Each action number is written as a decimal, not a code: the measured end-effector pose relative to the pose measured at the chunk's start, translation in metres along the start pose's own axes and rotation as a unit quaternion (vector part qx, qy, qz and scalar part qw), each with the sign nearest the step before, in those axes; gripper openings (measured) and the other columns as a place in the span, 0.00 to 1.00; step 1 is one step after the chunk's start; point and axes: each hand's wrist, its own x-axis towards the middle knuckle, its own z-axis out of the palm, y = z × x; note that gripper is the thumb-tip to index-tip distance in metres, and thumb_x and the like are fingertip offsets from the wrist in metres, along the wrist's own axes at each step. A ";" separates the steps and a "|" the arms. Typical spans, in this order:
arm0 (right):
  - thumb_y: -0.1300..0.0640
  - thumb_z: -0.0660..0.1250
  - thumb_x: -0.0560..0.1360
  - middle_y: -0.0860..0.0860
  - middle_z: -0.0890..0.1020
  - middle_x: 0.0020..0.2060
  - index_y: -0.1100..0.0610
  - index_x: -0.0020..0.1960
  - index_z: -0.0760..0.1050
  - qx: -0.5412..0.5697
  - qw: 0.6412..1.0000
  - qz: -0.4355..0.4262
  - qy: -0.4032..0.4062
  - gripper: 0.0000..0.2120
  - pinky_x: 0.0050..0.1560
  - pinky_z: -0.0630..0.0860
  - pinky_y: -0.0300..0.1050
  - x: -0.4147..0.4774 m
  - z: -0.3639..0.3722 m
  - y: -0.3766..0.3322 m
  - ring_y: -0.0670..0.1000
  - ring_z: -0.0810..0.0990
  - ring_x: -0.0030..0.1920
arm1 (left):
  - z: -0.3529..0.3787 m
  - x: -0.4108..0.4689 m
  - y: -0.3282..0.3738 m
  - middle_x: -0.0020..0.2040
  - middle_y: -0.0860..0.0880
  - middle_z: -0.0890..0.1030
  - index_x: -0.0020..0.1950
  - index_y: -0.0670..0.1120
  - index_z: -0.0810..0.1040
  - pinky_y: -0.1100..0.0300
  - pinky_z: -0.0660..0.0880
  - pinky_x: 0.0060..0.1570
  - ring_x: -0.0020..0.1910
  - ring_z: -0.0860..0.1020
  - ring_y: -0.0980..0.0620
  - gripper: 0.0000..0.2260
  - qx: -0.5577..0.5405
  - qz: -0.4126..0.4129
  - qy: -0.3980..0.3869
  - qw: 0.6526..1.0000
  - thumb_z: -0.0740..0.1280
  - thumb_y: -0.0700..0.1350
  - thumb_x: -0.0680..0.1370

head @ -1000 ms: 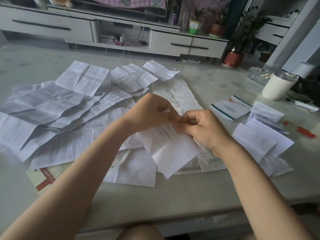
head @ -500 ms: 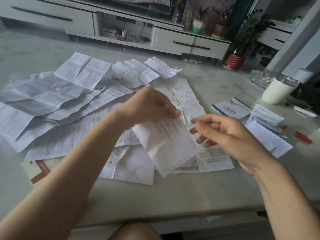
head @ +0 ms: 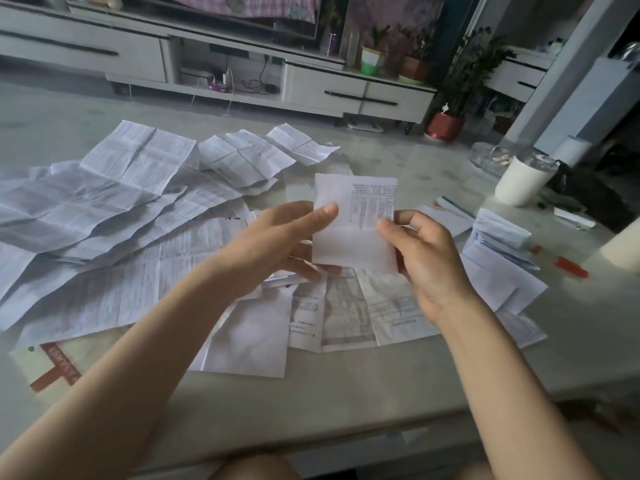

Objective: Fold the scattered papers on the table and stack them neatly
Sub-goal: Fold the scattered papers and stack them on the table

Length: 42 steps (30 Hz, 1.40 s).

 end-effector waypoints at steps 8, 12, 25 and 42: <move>0.73 0.55 0.73 0.52 0.77 0.36 0.54 0.33 0.73 -0.064 0.997 -0.036 -0.036 0.19 0.39 0.72 0.43 -0.002 -0.007 0.006 0.51 0.73 0.40 | 0.003 0.006 -0.006 0.36 0.44 0.80 0.42 0.44 0.78 0.56 0.76 0.37 0.32 0.79 0.48 0.13 -0.141 -0.081 0.081 0.983 0.55 0.41 0.78; 0.75 0.55 0.72 0.46 0.82 0.37 0.54 0.32 0.76 -0.144 0.982 -0.117 -0.021 0.21 0.46 0.72 0.30 -0.004 -0.006 0.008 0.41 0.79 0.42 | 0.007 0.005 -0.012 0.36 0.45 0.82 0.44 0.42 0.78 0.60 0.77 0.29 0.32 0.81 0.50 0.16 -0.134 -0.115 0.020 0.984 0.59 0.53 0.77; 0.64 0.66 0.72 0.42 0.80 0.34 0.55 0.41 0.80 -0.255 0.958 -0.121 -0.055 0.06 0.37 0.69 0.26 -0.003 0.001 0.005 0.35 0.76 0.34 | 0.021 0.000 -0.021 0.35 0.55 0.82 0.38 0.54 0.80 0.54 0.77 0.43 0.38 0.80 0.54 0.10 0.200 0.099 0.125 0.967 0.68 0.40 0.75; 0.66 0.69 0.69 0.48 0.79 0.27 0.58 0.36 0.79 -0.209 0.976 -0.040 -0.054 0.05 0.33 0.74 0.34 -0.009 -0.028 0.000 0.41 0.75 0.26 | 0.021 -0.002 -0.017 0.34 0.51 0.82 0.41 0.48 0.81 0.64 0.74 0.26 0.30 0.80 0.54 0.12 0.123 0.038 0.084 0.988 0.62 0.35 0.78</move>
